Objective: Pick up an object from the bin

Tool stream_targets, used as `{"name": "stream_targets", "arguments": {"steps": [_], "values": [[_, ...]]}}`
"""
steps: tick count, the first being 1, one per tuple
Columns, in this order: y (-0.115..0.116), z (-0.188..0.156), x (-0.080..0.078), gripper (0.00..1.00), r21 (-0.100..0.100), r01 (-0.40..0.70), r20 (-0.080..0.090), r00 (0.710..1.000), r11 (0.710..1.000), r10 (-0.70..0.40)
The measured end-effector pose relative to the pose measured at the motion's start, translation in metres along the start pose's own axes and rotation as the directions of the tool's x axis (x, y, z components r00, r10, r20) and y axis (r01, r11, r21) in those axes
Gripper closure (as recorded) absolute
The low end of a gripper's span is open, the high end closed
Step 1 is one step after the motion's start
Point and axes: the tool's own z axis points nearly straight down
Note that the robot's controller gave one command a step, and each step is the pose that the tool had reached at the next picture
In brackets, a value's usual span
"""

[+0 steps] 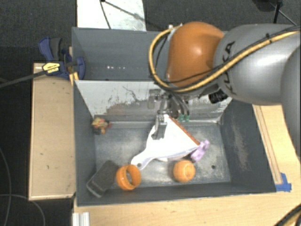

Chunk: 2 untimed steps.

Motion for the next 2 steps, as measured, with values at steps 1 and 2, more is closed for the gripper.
{"name": "stream_targets", "arguments": {"steps": [1, 2], "values": [[-0.0007, -0.005, -0.0011, 0.0, -0.001, -0.003, 0.007, 1.0, 1.0, 0.003], [-0.0009, -0.0044, -0.001, 0.0, -0.001, -0.002, 0.007, 1.0, 1.0, 0.002]]}}
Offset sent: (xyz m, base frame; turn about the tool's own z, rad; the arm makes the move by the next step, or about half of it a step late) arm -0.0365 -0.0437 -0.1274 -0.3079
